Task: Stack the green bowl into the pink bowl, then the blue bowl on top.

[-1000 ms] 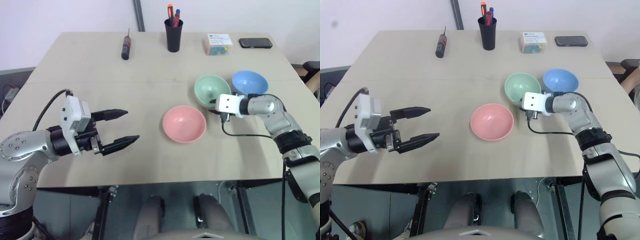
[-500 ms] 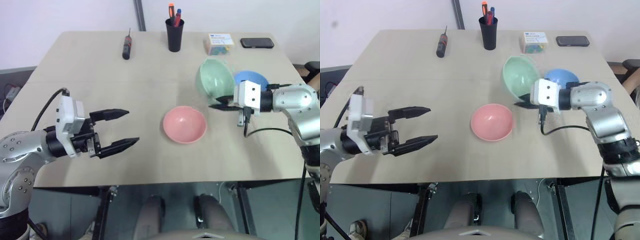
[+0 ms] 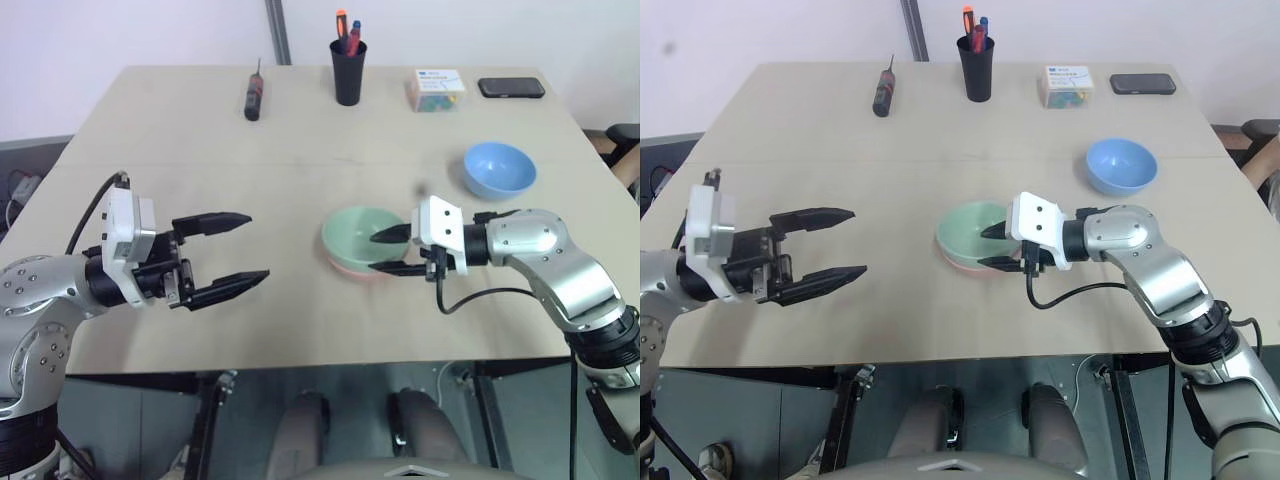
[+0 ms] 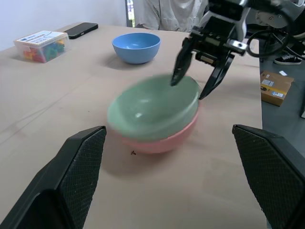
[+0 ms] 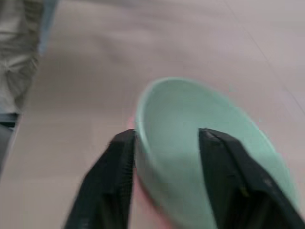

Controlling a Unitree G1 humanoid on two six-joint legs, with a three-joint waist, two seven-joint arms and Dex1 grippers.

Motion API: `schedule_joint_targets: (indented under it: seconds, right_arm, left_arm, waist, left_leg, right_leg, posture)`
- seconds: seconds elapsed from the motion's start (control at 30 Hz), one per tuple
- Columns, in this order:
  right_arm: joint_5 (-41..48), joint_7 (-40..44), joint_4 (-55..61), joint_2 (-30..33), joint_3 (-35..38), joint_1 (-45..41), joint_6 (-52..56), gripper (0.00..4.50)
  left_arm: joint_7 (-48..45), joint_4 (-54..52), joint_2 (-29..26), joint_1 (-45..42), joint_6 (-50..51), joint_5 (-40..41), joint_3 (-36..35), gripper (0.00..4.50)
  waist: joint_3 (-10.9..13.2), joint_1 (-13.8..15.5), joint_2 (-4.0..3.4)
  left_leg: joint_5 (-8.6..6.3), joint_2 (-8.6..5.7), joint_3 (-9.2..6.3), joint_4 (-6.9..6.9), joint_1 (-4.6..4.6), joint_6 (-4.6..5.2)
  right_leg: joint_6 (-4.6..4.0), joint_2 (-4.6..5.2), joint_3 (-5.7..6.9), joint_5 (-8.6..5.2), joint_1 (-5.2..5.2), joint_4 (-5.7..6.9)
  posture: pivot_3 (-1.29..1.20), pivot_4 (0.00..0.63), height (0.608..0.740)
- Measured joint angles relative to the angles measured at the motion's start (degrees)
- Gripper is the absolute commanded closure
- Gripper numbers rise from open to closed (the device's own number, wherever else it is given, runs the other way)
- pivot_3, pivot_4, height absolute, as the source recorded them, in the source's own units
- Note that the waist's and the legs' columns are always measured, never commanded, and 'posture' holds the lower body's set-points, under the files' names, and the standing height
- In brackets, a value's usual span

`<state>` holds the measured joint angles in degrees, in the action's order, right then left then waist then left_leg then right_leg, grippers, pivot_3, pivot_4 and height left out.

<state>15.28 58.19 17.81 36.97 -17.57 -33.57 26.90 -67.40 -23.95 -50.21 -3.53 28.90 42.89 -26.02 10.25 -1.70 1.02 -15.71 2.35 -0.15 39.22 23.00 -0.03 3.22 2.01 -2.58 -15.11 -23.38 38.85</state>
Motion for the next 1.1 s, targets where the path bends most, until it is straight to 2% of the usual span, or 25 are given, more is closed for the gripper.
schedule_joint_targets:
  seconds: [0.1,0.17,0.27,0.37,0.47,0.63,0.67,0.77,0.97,1.0,1.1]
  right_arm:
    - [5.15,-4.12,0.42,-4.34,5.47,1.18,4.51,0.04]
    - [8.5,-6.73,0.86,-3.08,12.04,-0.91,7.78,0.04]
    - [5.5,-7.17,-3.34,4.27,16.89,-3.06,5.45,0.04]
    - [-2.92,-8.06,-15.98,8.21,15.22,-4.63,-2.95,0.04]
    - [-10.25,-9.63,-33.0,7.69,11.4,-7.61,-11.29,0.04]
    - [-17.38,-14.04,-60.15,0.04,8.03,-17.32,-22.47,0.04]
    - [-18.41,-14.99,-64.47,-1.0,7.75,-19.03,-24.15,0.56]
    - [-19.99,-16.11,-72.8,-3.11,7.71,-22.27,-28.12,1.56]
    - [-20.46,-14.92,-77.2,-4.06,8.17,-24.66,-31.76,4.25]
    - [-20.5,-14.83,-77.49,-4.17,8.31,-24.67,-31.94,4.47]
    - [-20.66,-14.24,-77.49,-4.19,8.44,-24.66,-32.37,4.47]
  left_arm:
    - [0.23,0.01,0.01,-0.23,0.0,0.02,1.14,0.0]
    - [1.05,-0.03,0.21,-1.15,0.0,0.04,2.07,0.0]
    - [2.48,-0.04,0.57,-2.82,-0.1,0.02,2.96,0.0]
    - [2.53,-0.19,0.6,-4.23,-0.28,0.17,4.81,0.0]
    - [2.49,-0.35,0.52,-6.76,0.08,1.43,6.08,0.0]
    - [2.94,-0.65,0.31,-9.82,0.54,2.27,6.85,0.0]
    - [3.11,-0.88,0.27,-9.8,0.65,2.32,6.87,0.0]
    - [4.1,-1.91,0.17,-9.76,0.99,2.42,6.82,0.0]
    - [5.4,-3.21,-0.15,-8.54,1.91,3.65,5.95,0.0]
    - [5.48,-3.42,-0.15,-8.37,1.96,3.7,5.95,0.0]
    - [5.97,-3.88,-0.17,-8.15,1.98,4.05,5.87,0.0]
  waist:
    - [0.01,-0.02,0.0]
    - [0.02,0.01,-0.02]
    - [-0.01,0.89,0.03]
    - [-0.04,0.83,0.08]
    - [-0.03,0.49,0.07]
    - [0.0,-1.22,0.05]
    - [0.0,-1.28,0.05]
    - [0.01,-1.36,0.05]
    - [0.01,-1.35,0.04]
    - [0.01,-1.35,0.04]
    - [0.02,-1.38,0.03]
  left_leg:
    - [0.0,0.01,-0.04,-0.01,0.0,0.0]
    - [0.0,-0.01,-0.04,0.0,-0.01,0.0]
    - [0.0,-0.04,0.1,-0.01,-0.02,0.01]
    - [0.0,-0.02,0.33,-0.05,-0.06,0.0]
    - [0.0,0.0,0.52,-0.08,-0.11,0.01]
    - [0.0,0.03,0.73,-0.21,-0.08,0.0]
    - [0.01,0.03,0.75,-0.27,-0.07,-0.01]
    - [0.01,0.03,0.77,-0.33,-0.02,-0.02]
    - [0.0,0.02,0.78,-0.35,-0.07,-0.01]
    - [0.0,0.02,0.78,-0.35,-0.08,0.0]
    - [0.01,0.02,0.79,-0.34,-0.11,-0.01]
  right_leg:
    - [0.0,0.0,-0.03,0.0,-0.01,0.04]
    - [0.01,0.01,-0.06,0.01,0.0,0.02]
    - [0.0,0.03,0.03,0.0,0.03,-0.05]
    - [0.0,-0.01,-0.07,0.0,0.01,-0.03]
    - [0.0,-0.03,-0.28,0.0,-0.04,0.02]
    - [0.01,-0.06,-0.53,0.01,-0.23,0.01]
    - [0.01,-0.05,-0.54,0.01,-0.25,-0.02]
    - [0.01,-0.02,-0.56,0.01,-0.29,-0.12]
    - [0.01,0.0,-0.56,0.01,-0.28,-0.05]
    - [0.01,0.0,-0.56,0.01,-0.28,-0.04]
    - [0.01,-0.01,-0.58,0.01,-0.28,0.02]
  posture:
    - [0.0,0.15,0.74]
    - [0.0,0.15,0.74]
    - [0.0,0.15,0.74]
    - [0.0,0.15,0.74]
    - [0.0,0.15,0.74]
    - [0.0,0.15,0.74]
    - [0.0,0.15,0.74]
    - [0.0,0.15,0.74]
    - [0.0,0.15,0.74]
    - [0.0,0.15,0.74]
    - [0.0,0.15,0.74]
